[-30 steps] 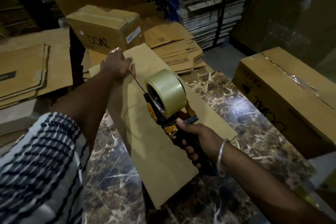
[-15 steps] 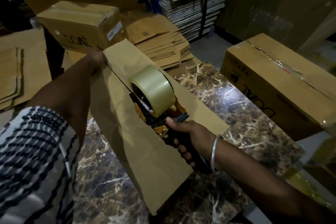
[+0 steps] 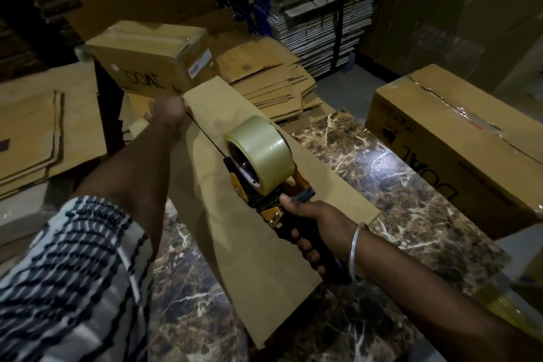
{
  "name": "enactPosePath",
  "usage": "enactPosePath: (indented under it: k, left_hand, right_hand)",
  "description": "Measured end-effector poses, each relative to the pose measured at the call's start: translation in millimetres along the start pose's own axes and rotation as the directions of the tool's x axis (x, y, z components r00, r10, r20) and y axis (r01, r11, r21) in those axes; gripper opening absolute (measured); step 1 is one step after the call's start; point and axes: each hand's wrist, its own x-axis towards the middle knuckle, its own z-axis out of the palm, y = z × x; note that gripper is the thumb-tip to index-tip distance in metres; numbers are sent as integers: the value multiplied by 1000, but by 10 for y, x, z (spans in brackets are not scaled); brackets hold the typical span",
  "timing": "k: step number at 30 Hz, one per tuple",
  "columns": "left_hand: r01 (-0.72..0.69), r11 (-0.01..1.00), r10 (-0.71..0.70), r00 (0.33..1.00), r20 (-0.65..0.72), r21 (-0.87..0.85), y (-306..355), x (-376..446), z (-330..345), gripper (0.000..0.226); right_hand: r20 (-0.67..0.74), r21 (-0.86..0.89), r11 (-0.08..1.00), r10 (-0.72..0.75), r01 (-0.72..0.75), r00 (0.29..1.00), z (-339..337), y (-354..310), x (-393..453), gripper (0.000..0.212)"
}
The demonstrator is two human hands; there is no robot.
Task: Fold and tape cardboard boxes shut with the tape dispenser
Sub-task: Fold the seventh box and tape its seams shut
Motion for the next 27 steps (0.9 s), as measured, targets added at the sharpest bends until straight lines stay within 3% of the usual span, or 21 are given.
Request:
enactPosePath:
  k: [3,7,9,11,14,16,27]
  left_hand:
    - [-138,985,124,984,-132,-104,65,-667,2,49]
    - [-498,863,493,866,78,81,162,-1596,39,62]
    - [-571,818,555,814,170,69,191,-1912,-26,65]
    - [-599,791,562,791,241,125,253,-2137,-48,58]
    - [-627,662,504,778,374,411,276,-2210,-7,65]
    - [-624,605,457,781,425,495,264,-2154,15,67]
    - [-589,681,412,800,437,436,274,-2120,21,78]
  right_hand:
    - [-1,-11,1000,7,-7,1000,-7,-8,-8,63]
    - [2,0,1000,31,-31,1000,-9,-1,-18,64]
    - [-1,-2,999,38,-38,999,-8,-4,-34,63]
    - [-2,-3,1000,29,-29,1000,-1,-11,-56,63]
    - [-2,-20,1000,5,-5,1000,20,-35,-111,62]
    - [5,-44,999,-22,22,1000,32,-50,-136,60]
    - [-10,-112,994,-9,8,1000,-222,355,-458,73]
